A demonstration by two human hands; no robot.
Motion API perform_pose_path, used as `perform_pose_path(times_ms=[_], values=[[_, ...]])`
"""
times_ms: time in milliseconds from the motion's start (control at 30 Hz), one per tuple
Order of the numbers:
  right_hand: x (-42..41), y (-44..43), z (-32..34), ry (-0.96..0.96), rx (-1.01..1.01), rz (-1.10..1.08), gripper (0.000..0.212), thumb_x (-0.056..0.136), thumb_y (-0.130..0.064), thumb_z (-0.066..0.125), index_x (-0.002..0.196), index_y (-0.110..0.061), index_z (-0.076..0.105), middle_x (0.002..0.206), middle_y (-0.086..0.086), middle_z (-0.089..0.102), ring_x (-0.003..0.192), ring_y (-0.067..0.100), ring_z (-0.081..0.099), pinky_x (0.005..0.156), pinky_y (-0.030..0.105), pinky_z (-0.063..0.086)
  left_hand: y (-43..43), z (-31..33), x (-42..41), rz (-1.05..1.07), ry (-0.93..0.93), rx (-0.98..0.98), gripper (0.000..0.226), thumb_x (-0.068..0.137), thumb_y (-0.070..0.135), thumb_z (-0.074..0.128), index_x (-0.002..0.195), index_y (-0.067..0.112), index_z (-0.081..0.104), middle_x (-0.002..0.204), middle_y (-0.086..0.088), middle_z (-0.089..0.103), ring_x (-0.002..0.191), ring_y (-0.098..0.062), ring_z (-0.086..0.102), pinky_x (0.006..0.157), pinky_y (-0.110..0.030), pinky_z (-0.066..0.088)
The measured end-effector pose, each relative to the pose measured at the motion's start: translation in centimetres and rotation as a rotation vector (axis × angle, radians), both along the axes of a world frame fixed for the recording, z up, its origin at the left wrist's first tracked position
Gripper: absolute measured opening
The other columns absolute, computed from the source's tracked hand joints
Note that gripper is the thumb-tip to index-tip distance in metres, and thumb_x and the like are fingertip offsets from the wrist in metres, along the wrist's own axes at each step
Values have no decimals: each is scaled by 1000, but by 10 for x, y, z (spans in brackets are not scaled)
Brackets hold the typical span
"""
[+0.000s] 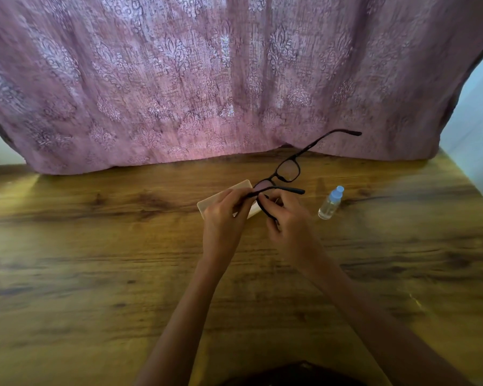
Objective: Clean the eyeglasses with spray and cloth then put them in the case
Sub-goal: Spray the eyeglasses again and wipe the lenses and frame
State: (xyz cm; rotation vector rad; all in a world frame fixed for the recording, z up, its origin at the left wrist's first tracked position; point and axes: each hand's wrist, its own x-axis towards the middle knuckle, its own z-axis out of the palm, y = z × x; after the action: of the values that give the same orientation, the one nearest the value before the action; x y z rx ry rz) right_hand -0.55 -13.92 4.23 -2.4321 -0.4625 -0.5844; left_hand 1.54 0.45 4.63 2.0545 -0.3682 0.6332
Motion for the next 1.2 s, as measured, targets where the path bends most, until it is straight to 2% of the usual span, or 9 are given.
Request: perform_pose_path(times_ms=[133, 300, 467, 567, 667, 867, 1067, 1133, 1200], values=[[5, 1, 2, 9, -63, 28, 39, 83, 7, 60, 121, 0, 63, 107, 15, 60, 93, 24, 57, 78, 21, 41, 5, 1, 0, -11, -13, 18, 17, 86, 8, 70, 102, 8, 72, 95, -1, 72, 81, -5, 66, 72, -17, 55], [9, 3, 1, -16, -38, -21, 37, 90, 3, 59, 126, 3, 59, 107, 14, 57, 90, 23, 57, 74, 25, 50, 5, 0, -2, 12, -43, 83, 16, 86, 6, 70, 101, 5, 73, 94, -2, 72, 80, 0, 59, 71, -4, 45], [17, -1, 0, -42, -29, -67, 34, 92, 2, 60, 126, 4, 59, 100, 13, 56, 88, 23, 56, 69, 28, 51, 3, -1, -3, 24, -47, 95, 16, 87, 8, 69, 103, 6, 72, 96, -2, 72, 80, 0, 59, 71, -3, 44], [16, -1, 3, -29, -43, -80, 33, 92, 1, 58, 125, 5, 59, 99, 12, 55, 87, 21, 55, 67, 24, 48, 3, -1, -2, 36, -59, 74, 17, 87, 7, 68, 104, 7, 71, 95, -2, 71, 79, -2, 61, 69, -8, 48], [13, -1, 3, 8, -63, -87, 32, 91, 0, 59, 123, 1, 62, 101, 10, 55, 88, 20, 54, 70, 14, 36, 3, -1, -2, 50, -70, 59, 19, 88, 6, 67, 106, 6, 70, 94, -2, 70, 76, -4, 62, 66, -16, 53], [8, 3, 2, 39, -43, -79, 42, 81, 6, 62, 123, -1, 63, 104, 14, 62, 94, 24, 59, 80, 19, 38, 6, -2, 2, 45, -64, 58, 19, 89, 8, 66, 107, 5, 71, 92, -2, 70, 73, -7, 63, 63, -23, 53], [0, 10, 2, 22, 7, 8, 40, 82, 7, 63, 121, -1, 64, 112, 15, 63, 103, 28, 60, 88, 33, 52, 8, -1, 4, 51, -52, 55, 16, 88, 8, 67, 104, 6, 72, 91, -2, 71, 74, -6, 63, 64, -23, 53], [2, 8, 3, 17, -21, 1, 41, 83, 6, 62, 123, 0, 63, 112, 16, 62, 103, 29, 60, 88, 32, 51, 9, -1, 3, 50, -47, 50, 16, 88, 8, 67, 104, 7, 72, 91, -1, 71, 73, -6, 63, 63, -23, 53], [6, 6, 2, 22, -58, -35, 41, 84, 5, 59, 125, 1, 62, 107, 16, 62, 98, 28, 59, 84, 24, 45, 9, -1, 3, 41, -51, 56, 18, 88, 8, 68, 106, 7, 72, 91, -1, 71, 73, -6, 63, 64, -19, 53]])
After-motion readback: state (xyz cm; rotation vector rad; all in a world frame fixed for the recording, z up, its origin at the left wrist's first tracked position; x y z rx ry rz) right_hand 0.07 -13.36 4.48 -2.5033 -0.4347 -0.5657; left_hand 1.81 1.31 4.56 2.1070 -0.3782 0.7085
